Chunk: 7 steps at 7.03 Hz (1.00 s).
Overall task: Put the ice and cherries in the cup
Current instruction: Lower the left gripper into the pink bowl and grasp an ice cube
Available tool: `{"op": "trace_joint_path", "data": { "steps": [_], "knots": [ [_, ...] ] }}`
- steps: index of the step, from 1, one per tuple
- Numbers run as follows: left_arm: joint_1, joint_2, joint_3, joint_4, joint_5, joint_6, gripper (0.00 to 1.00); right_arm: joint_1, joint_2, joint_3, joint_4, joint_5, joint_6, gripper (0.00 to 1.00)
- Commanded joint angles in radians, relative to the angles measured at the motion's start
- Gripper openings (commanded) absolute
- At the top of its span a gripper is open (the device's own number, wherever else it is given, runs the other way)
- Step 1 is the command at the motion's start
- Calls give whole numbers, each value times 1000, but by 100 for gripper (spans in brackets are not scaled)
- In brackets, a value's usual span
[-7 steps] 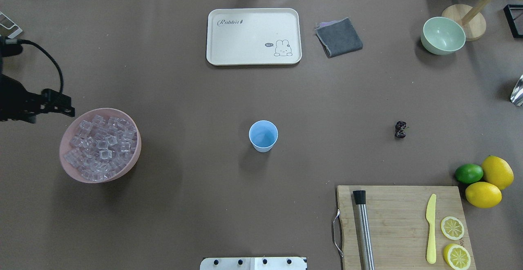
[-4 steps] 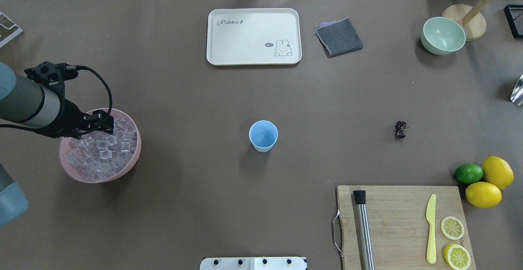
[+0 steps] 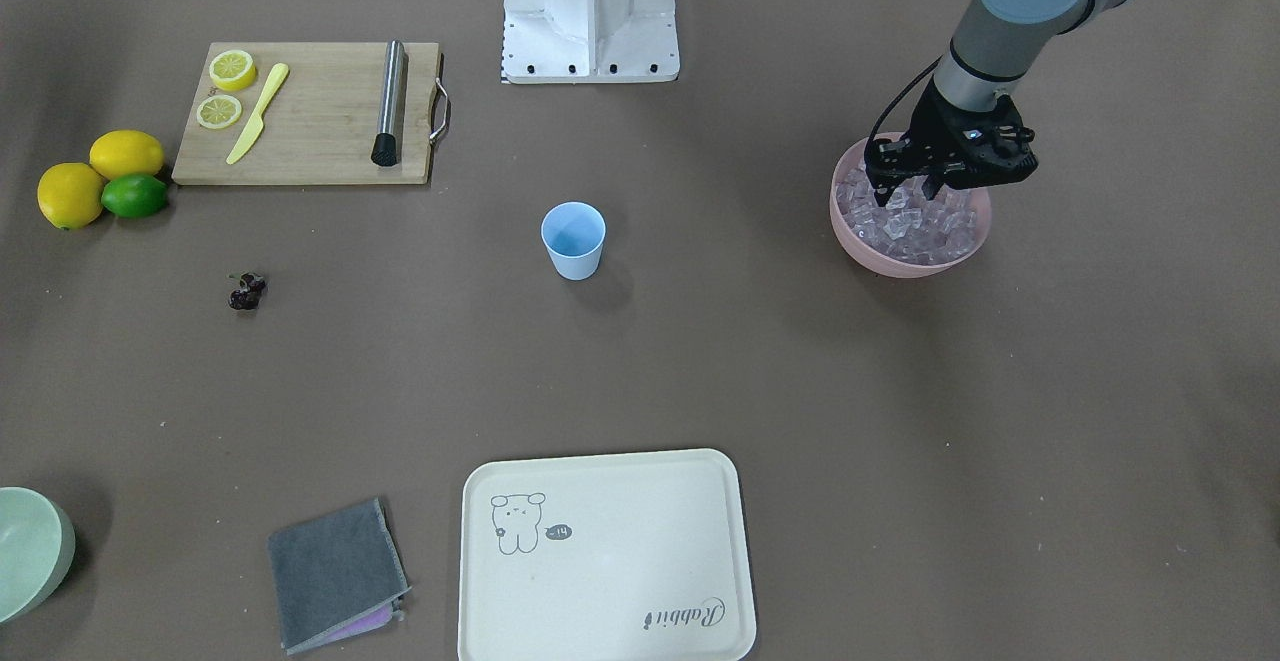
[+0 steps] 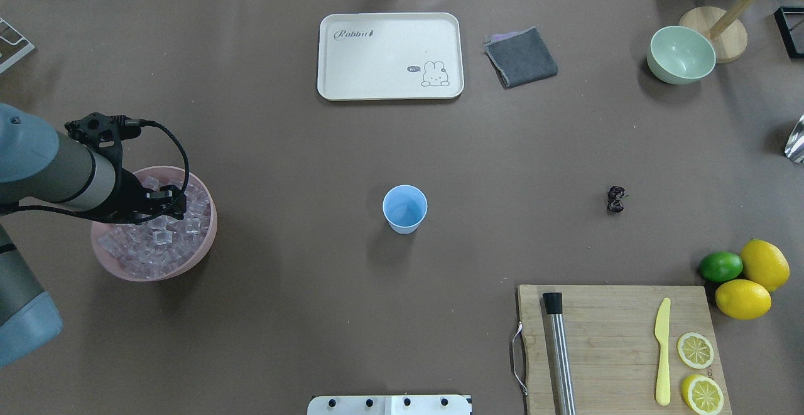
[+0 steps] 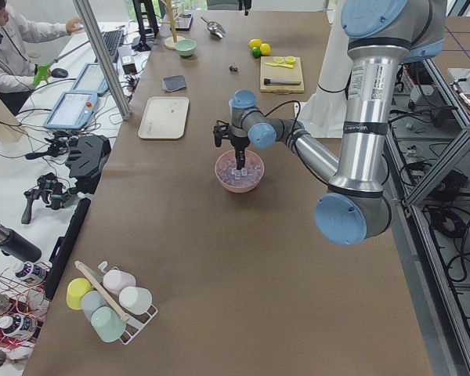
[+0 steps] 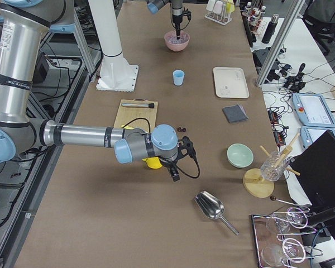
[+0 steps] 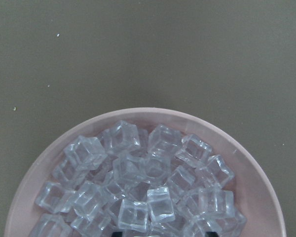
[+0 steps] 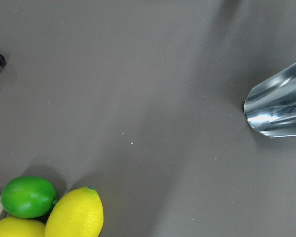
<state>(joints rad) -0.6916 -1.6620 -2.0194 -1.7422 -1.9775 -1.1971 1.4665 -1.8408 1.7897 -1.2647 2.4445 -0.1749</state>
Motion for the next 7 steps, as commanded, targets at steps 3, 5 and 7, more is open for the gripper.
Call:
{"op": "trace_joint_path", "data": {
  "steps": [3,5,7],
  "knots": [
    [15,4,42,-7,0,-7,70,0,0,-3,-1,1,2,99],
    [17,5,42,-5,-4,-10,61,0,-2,0,1,4,2,99],
    [26,4,44,-5,-7,-42,58,0,-2,0,1,7,3,99]
  ]
}}
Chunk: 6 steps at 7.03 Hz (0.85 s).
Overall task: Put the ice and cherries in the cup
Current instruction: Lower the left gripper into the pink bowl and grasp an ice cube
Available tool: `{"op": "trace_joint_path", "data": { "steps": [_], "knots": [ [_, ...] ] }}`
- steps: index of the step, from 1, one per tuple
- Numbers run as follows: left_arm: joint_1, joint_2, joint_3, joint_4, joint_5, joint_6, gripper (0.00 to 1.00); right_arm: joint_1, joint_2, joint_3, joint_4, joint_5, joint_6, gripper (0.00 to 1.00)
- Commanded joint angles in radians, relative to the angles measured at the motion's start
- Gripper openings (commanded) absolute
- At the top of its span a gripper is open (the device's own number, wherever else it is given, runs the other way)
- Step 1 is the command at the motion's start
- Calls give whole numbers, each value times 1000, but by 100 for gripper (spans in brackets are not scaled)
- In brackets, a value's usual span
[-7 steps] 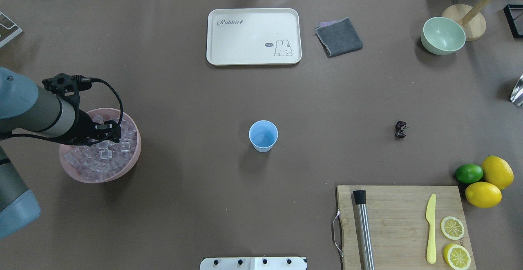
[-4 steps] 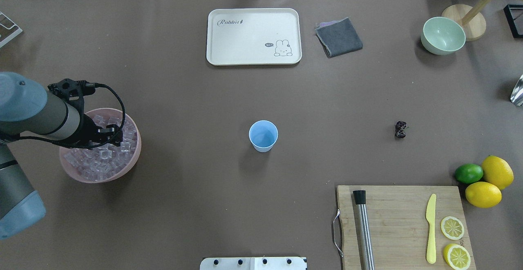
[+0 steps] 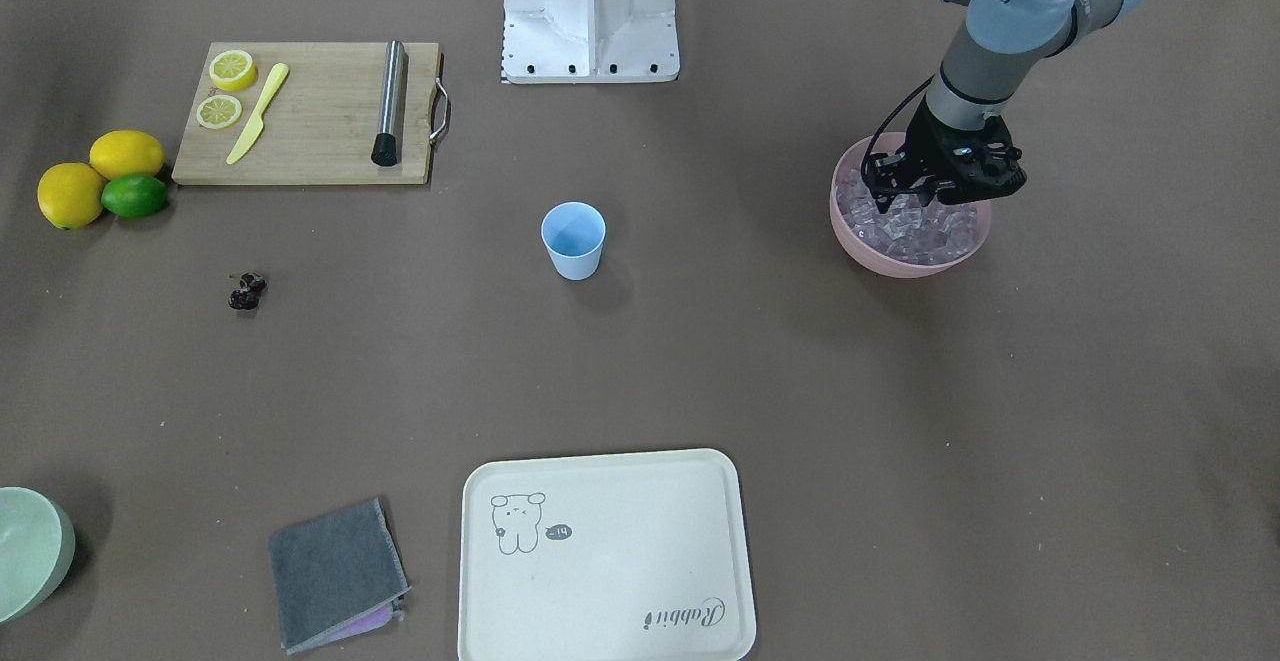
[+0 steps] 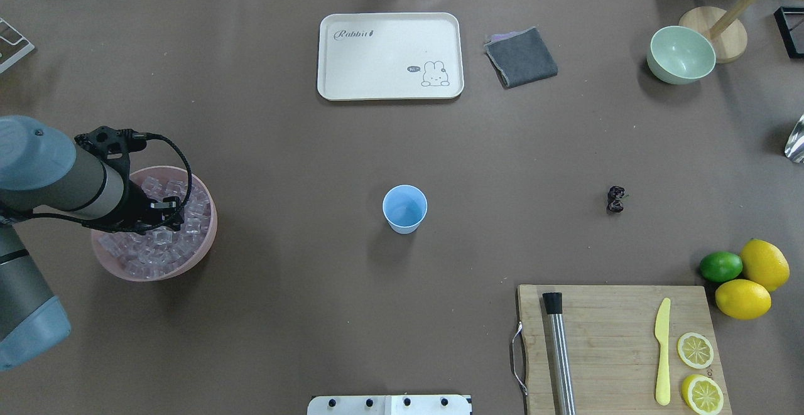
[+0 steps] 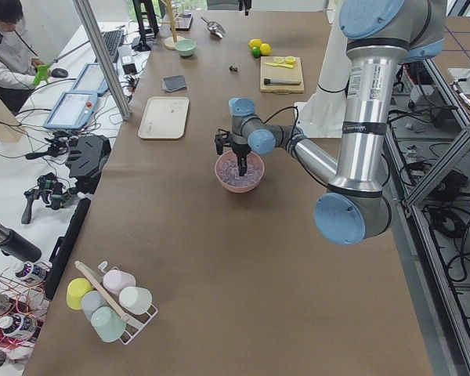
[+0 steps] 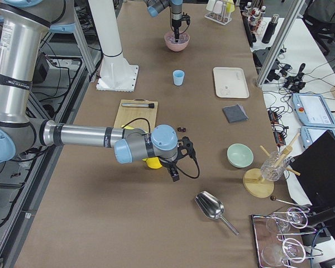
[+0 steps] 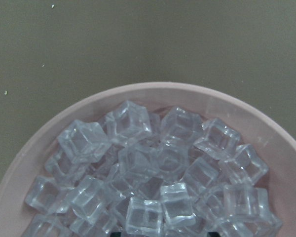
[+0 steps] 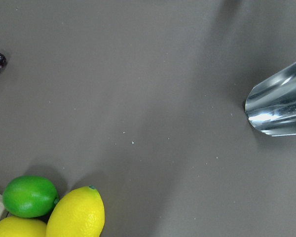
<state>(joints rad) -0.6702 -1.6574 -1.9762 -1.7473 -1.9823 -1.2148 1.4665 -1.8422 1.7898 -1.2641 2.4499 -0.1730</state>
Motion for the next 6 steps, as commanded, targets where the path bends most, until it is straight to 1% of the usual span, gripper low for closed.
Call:
{"op": "trace_joint_path", "data": {
  "steps": [1,3,5,6],
  "knots": [
    [23,1,0,0,2,-34,58,0,0,0,0,1,1,99],
    [23,14,0,0,2,-35,44,0,0,0,0,4,1,99],
    [21,18,-10,2,0,-37,0,0,-6,3,0,11,3,99],
    [12,19,-30,8,-3,-35,0,0,-6,5,0,14,3,99]
  ]
}}
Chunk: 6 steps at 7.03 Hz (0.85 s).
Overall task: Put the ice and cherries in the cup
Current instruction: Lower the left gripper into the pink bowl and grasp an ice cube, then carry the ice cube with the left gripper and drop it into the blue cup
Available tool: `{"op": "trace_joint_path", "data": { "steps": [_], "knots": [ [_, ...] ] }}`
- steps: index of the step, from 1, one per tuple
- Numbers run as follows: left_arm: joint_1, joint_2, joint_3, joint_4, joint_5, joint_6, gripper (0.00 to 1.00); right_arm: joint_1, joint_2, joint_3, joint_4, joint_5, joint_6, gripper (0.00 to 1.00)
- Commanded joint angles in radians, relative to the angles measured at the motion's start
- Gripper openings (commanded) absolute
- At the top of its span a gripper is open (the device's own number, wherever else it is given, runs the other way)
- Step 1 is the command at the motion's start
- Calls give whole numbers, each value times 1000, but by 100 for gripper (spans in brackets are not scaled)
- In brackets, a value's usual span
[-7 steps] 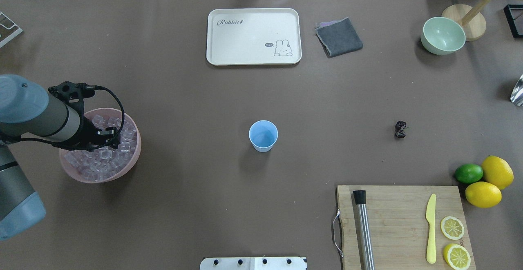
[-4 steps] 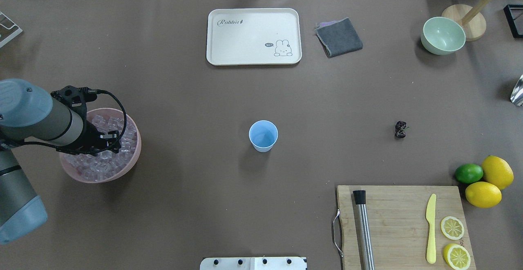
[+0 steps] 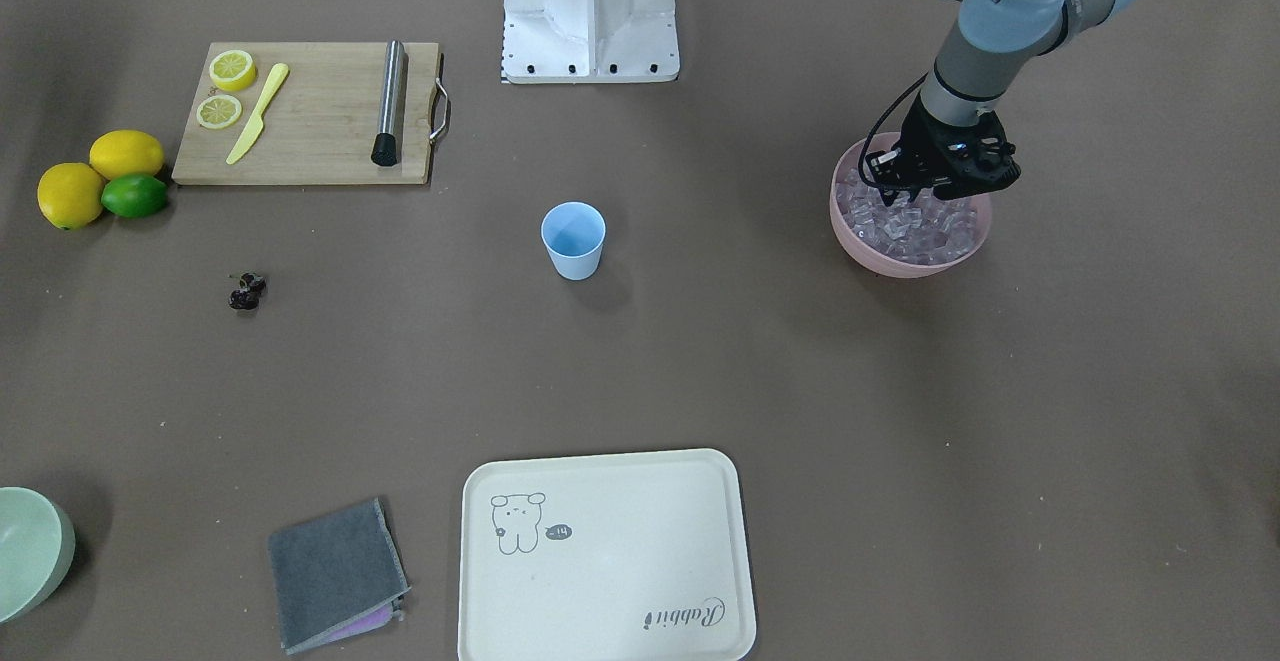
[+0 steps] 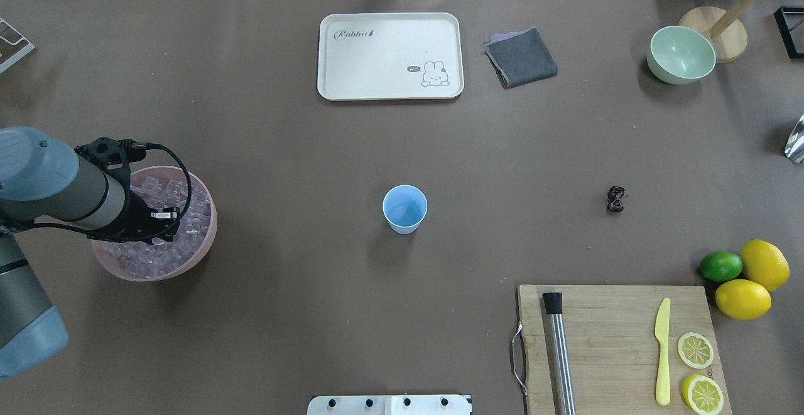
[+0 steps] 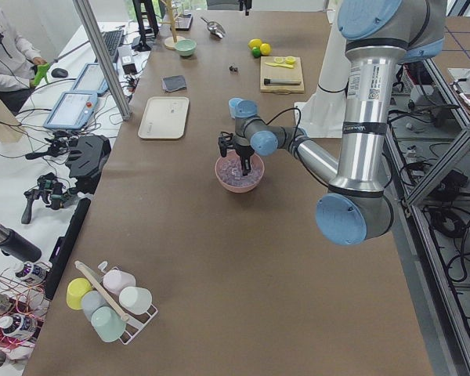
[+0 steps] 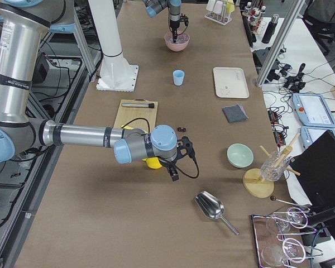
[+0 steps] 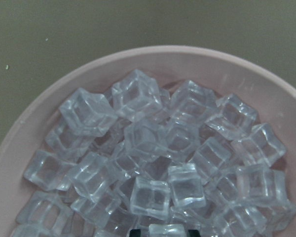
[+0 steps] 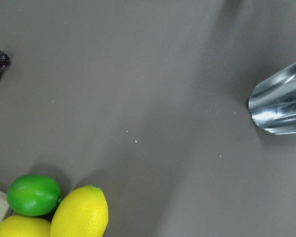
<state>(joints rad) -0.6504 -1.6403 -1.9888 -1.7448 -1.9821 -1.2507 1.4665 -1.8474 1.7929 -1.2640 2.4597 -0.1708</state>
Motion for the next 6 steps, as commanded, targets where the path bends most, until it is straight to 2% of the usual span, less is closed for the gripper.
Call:
{"op": "trace_joint_path", "data": {
  "steps": [1,2,4,6],
  "knots": [
    [-14,23,-75,30,-6,5,0,0,-1,3,0,4,1,99],
    [-29,7,-128,85,-47,8,0,0,1,11,2,4,22,99],
    [-37,-216,-98,175,-73,-10,0,-21,10,45,2,2,92,99],
    [18,-524,75,217,-64,-155,0,-46,10,62,2,1,140,99]
  ]
}}
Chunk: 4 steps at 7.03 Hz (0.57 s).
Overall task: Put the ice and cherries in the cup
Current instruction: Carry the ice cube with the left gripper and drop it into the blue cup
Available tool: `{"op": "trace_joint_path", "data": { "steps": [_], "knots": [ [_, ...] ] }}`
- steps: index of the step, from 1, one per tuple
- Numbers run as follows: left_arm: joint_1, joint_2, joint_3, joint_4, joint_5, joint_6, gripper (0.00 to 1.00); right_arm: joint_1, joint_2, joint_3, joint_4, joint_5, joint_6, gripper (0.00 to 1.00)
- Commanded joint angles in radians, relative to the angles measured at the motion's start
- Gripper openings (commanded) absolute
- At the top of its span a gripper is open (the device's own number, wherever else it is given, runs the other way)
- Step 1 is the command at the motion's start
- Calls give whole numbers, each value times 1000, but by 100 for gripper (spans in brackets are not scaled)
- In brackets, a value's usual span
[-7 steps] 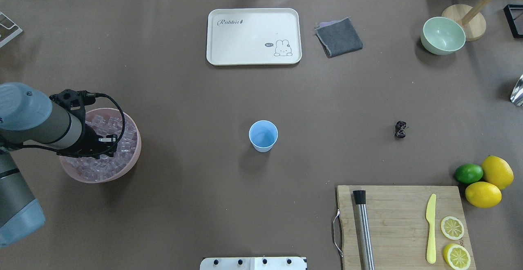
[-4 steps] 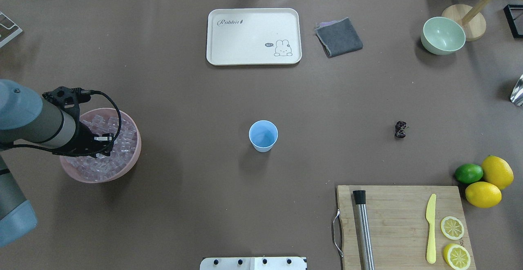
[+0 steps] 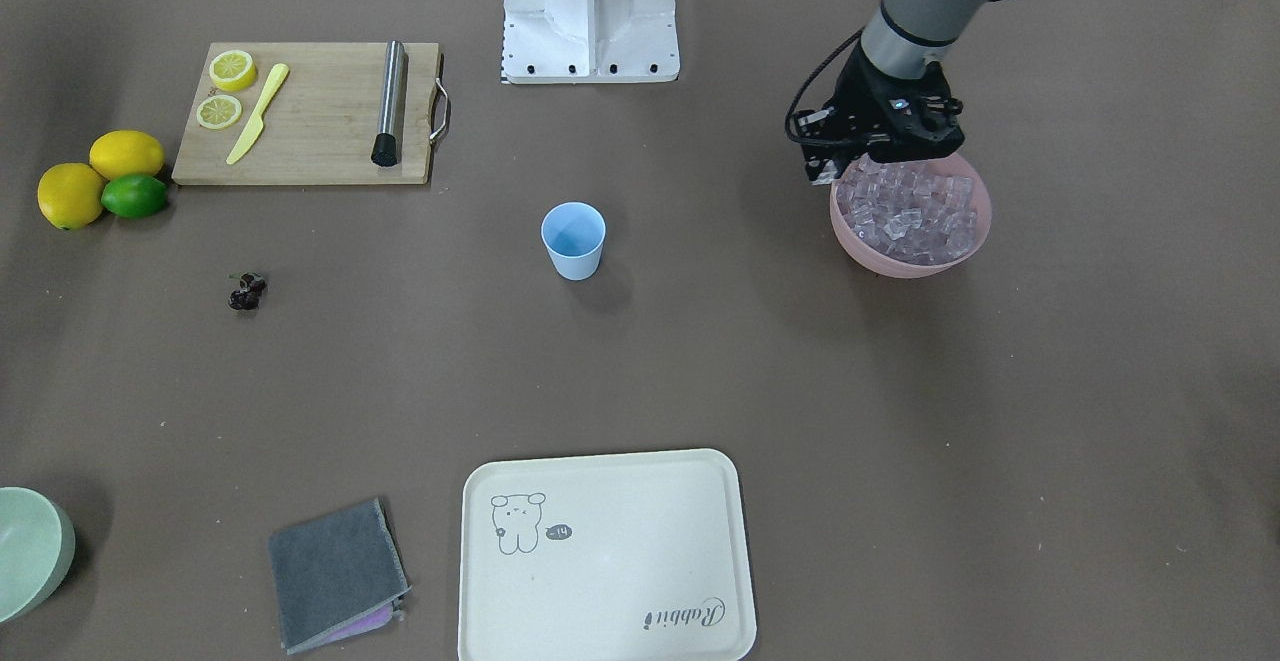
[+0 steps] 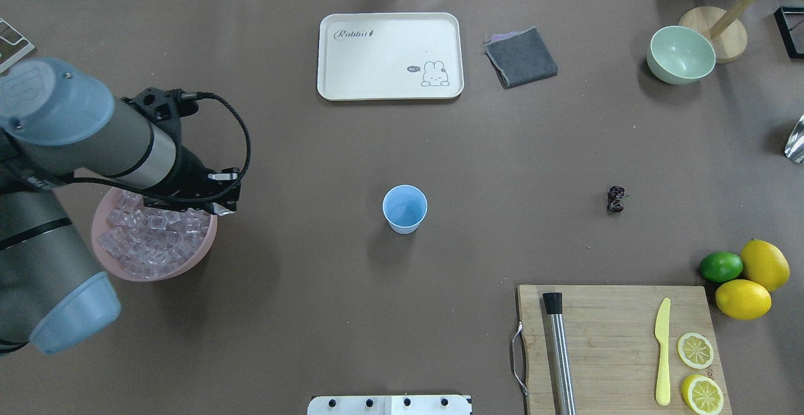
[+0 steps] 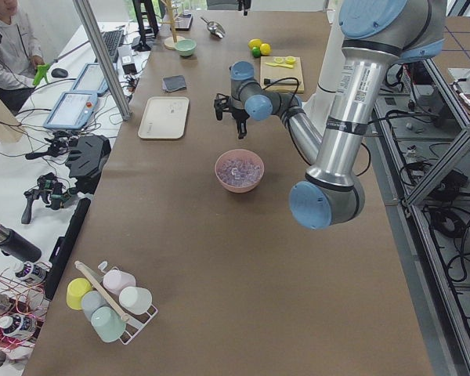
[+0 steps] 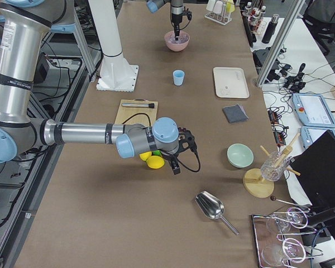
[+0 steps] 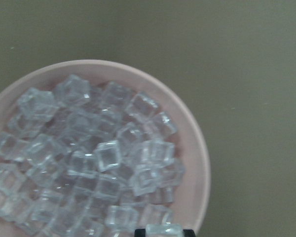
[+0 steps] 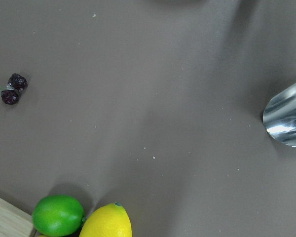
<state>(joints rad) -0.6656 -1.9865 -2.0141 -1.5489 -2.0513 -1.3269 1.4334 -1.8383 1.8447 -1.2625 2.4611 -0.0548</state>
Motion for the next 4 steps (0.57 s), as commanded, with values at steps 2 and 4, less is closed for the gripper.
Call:
{"op": "trace_joint_path", "data": {
  "steps": [2,4],
  "knots": [
    [66,-285,207,-2,41,-94,0,-18,2,24,2,-2,24,99],
    [116,-389,342,-59,85,-136,0,-18,5,25,5,-5,21,99]
  ]
}}
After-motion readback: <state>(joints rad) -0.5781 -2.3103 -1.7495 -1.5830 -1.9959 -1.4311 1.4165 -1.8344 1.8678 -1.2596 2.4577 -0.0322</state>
